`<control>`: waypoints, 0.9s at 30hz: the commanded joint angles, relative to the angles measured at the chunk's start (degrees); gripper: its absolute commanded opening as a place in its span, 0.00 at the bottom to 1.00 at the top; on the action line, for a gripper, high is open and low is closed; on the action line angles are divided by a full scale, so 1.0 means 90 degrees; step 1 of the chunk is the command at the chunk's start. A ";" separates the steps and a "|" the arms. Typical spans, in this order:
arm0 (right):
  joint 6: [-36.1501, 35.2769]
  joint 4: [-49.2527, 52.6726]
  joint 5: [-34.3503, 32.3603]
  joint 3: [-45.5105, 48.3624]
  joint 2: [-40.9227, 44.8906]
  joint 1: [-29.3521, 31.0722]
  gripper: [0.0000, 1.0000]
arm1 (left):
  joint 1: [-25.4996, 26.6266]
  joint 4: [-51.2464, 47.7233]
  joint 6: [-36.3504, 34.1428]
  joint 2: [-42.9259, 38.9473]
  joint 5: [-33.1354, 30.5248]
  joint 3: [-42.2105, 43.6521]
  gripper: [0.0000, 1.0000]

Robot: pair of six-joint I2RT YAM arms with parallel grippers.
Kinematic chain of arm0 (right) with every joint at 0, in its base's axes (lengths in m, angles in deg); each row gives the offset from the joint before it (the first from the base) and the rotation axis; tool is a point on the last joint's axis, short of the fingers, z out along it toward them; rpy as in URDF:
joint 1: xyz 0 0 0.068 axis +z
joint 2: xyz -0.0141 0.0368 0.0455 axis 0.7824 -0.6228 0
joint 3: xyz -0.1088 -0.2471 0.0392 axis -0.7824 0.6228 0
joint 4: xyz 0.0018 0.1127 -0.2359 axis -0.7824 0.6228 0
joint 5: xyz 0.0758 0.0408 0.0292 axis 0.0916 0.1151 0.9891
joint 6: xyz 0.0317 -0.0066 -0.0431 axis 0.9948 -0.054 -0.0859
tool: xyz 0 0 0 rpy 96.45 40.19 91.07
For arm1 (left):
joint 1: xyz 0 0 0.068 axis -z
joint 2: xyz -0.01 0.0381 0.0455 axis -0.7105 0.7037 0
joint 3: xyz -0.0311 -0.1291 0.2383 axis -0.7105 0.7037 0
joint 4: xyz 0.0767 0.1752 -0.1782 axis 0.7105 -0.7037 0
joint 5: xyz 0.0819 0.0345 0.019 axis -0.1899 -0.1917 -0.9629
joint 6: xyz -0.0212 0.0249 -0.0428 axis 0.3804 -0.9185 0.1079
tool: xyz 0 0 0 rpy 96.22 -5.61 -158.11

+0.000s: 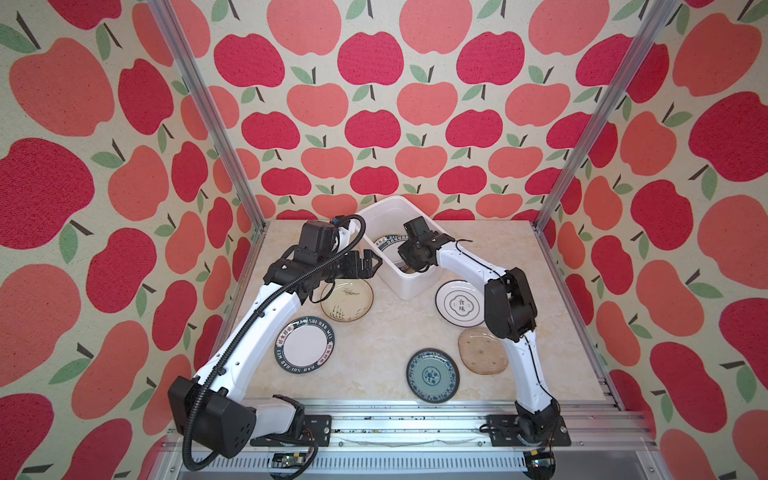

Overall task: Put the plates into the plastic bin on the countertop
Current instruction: 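Lower the red-rimmed plate into the bin onto the stacked plates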

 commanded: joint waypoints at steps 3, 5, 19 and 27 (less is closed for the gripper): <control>0.0115 -0.0156 -0.0043 0.0148 -0.0134 -0.0052 0.22 | 0.0029 -0.0064 -0.0130 -0.0012 -0.0112 -0.0112 0.99; 0.0110 -0.0165 -0.0047 0.0144 -0.0154 -0.0032 0.27 | 0.0030 -0.0062 -0.0150 0.0004 -0.0112 -0.0126 0.99; -0.0978 -0.0470 0.0260 -0.0249 -0.0379 -0.0033 0.58 | 0.0022 -0.0209 -0.0184 -0.0042 -0.0122 -0.0112 0.99; -0.1585 -0.0216 0.0362 -0.0713 -0.0550 -0.0036 0.72 | 0.0029 -0.0202 -0.0096 -0.0033 -0.0112 -0.0105 0.99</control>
